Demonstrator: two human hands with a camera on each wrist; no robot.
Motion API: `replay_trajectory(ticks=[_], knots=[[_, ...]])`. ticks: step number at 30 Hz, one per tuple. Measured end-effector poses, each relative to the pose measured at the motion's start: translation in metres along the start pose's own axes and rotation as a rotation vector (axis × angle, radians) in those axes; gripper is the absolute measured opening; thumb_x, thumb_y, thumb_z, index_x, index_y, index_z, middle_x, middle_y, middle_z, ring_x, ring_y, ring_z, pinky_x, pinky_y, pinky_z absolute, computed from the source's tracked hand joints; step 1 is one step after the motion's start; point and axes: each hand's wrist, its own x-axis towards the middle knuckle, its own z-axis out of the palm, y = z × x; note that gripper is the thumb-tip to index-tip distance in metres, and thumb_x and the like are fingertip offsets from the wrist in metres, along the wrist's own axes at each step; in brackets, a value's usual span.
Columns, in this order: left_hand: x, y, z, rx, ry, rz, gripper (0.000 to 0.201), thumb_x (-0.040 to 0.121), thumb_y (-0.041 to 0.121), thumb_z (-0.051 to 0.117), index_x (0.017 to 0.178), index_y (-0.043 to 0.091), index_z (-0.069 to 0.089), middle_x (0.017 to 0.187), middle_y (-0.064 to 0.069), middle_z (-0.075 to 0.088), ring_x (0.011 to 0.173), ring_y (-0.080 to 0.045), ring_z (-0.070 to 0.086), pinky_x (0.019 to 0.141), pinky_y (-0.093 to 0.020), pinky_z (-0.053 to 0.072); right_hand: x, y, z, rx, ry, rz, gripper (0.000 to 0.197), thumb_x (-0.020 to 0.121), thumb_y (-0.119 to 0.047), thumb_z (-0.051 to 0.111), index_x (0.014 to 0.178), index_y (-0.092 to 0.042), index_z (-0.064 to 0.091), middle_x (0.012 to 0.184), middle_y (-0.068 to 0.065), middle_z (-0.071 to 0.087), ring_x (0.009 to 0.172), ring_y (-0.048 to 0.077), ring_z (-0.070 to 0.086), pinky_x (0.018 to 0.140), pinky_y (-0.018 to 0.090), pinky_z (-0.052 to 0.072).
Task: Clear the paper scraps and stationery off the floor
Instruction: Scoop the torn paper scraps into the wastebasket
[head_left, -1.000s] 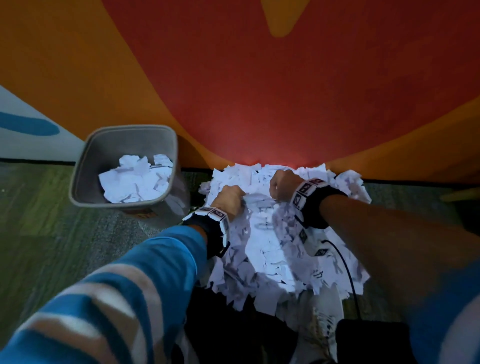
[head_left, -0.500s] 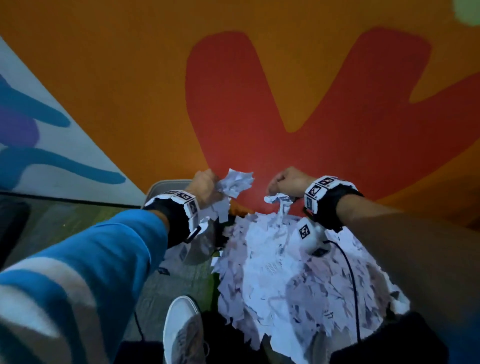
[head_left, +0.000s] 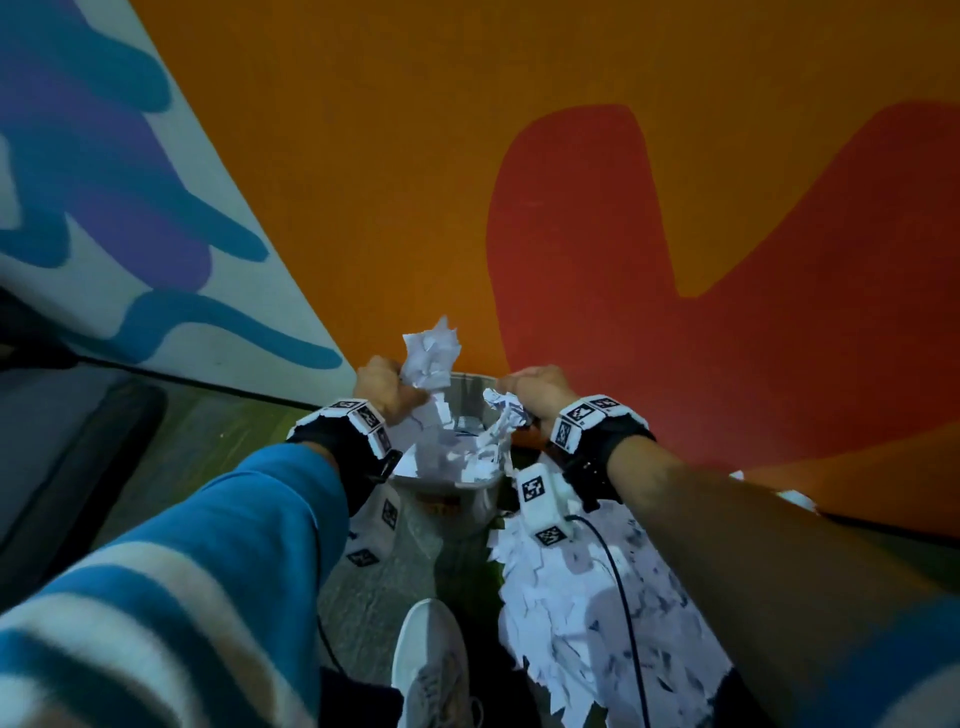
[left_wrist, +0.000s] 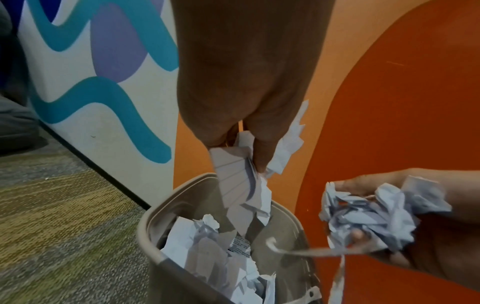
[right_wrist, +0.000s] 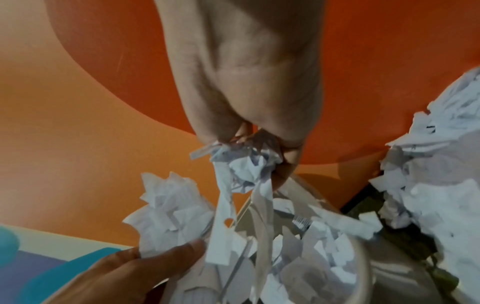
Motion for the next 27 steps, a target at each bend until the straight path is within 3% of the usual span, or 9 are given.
replay_trajectory(ticks=[3, 5, 8, 10, 12, 14, 20, 24, 27], knots=[[0.003, -0.003, 0.006, -0.001, -0.003, -0.034, 0.046, 0.083, 0.022, 0.079, 0.058, 0.012, 0.041, 0.06, -0.004, 0.046, 0.053, -0.015, 0.041, 0.041, -0.024, 0.029, 0.009, -0.002, 0.02, 0.064, 0.021, 0.019, 0.016, 0.079, -0.012, 0.08, 0.091, -0.003, 0.073, 0.091, 0.017, 0.074, 0.085, 0.032, 0.073, 0.081, 0.049, 0.06], [0.007, -0.007, 0.013, 0.001, -0.036, -0.06, 0.042, 0.082, 0.026, 0.08, 0.062, 0.011, 0.046, 0.061, -0.004, 0.051, 0.053, -0.013, 0.043, 0.041, -0.022, 0.03, 0.015, 0.001, 0.029, 0.071, 0.022, 0.012, 0.026, 0.082, -0.024, 0.079, 0.097, -0.004, 0.072, 0.096, 0.015, 0.074, 0.089, 0.031, 0.071, 0.086, 0.045, 0.059], [0.012, -0.012, 0.019, 0.067, -0.138, -0.063, 0.027, 0.08, 0.024, 0.082, 0.093, 0.003, 0.069, 0.094, -0.013, 0.072, 0.066, -0.019, 0.061, 0.043, -0.019, 0.041, 0.017, 0.006, 0.036, 0.075, -0.089, 0.062, 0.041, 0.087, -0.043, 0.071, 0.11, -0.01, 0.066, 0.113, 0.013, 0.068, 0.1, 0.036, 0.067, 0.084, 0.05, 0.059], [0.014, -0.015, 0.022, 0.079, -0.169, -0.061, 0.037, 0.077, 0.021, 0.084, 0.108, 0.005, 0.072, 0.106, -0.012, 0.074, 0.08, -0.021, 0.069, 0.059, -0.023, 0.055, 0.011, 0.005, 0.036, 0.084, -0.169, 0.105, 0.042, 0.094, -0.037, 0.064, 0.125, -0.01, 0.057, 0.121, 0.011, 0.058, 0.103, 0.033, 0.062, 0.08, 0.049, 0.06], [0.015, -0.017, 0.023, 0.07, -0.166, -0.061, 0.041, 0.075, 0.02, 0.085, 0.114, 0.011, 0.073, 0.112, -0.007, 0.073, 0.093, -0.021, 0.07, 0.082, -0.03, 0.059, 0.009, 0.002, 0.033, 0.063, -0.191, 0.124, 0.038, 0.098, -0.022, 0.059, 0.133, -0.009, 0.052, 0.12, 0.011, 0.053, 0.095, 0.026, 0.059, 0.081, 0.047, 0.059], [0.015, -0.016, 0.024, 0.053, -0.165, -0.052, 0.041, 0.077, 0.018, 0.083, 0.116, 0.011, 0.072, 0.113, -0.006, 0.072, 0.097, -0.021, 0.069, 0.088, -0.033, 0.058, 0.01, 0.003, 0.028, 0.023, -0.184, 0.126, 0.034, 0.099, -0.014, 0.055, 0.132, -0.006, 0.053, 0.122, 0.014, 0.054, 0.095, 0.025, 0.059, 0.08, 0.047, 0.06], [0.011, -0.004, 0.031, -0.03, -0.192, 0.023, 0.033, 0.077, 0.018, 0.084, 0.108, 0.01, 0.072, 0.104, -0.008, 0.074, 0.093, -0.024, 0.071, 0.083, -0.037, 0.06, 0.003, 0.005, 0.001, -0.052, -0.177, 0.065, 0.017, 0.096, -0.007, 0.056, 0.111, -0.001, 0.062, 0.11, 0.021, 0.06, 0.095, 0.031, 0.066, 0.08, 0.047, 0.06], [0.001, 0.024, 0.046, -0.006, -0.278, 0.2, 0.03, 0.083, 0.018, 0.079, 0.111, 0.01, 0.07, 0.105, -0.003, 0.071, 0.09, -0.017, 0.067, 0.073, -0.027, 0.054, -0.005, 0.007, -0.031, -0.172, -0.195, 0.031, 0.016, 0.094, -0.01, 0.061, 0.107, -0.002, 0.065, 0.108, 0.025, 0.068, 0.077, 0.026, 0.067, 0.058, 0.033, 0.06], [-0.01, 0.052, 0.065, 0.094, -0.381, 0.344, 0.024, 0.086, 0.022, 0.075, 0.107, 0.011, 0.072, 0.102, -0.002, 0.071, 0.087, -0.016, 0.064, 0.072, -0.027, 0.051, -0.009, 0.014, -0.062, -0.357, -0.206, -0.018, 0.012, 0.092, -0.01, 0.063, 0.1, -0.004, 0.068, 0.092, 0.019, 0.067, 0.071, 0.027, 0.064, 0.056, 0.034, 0.056]])
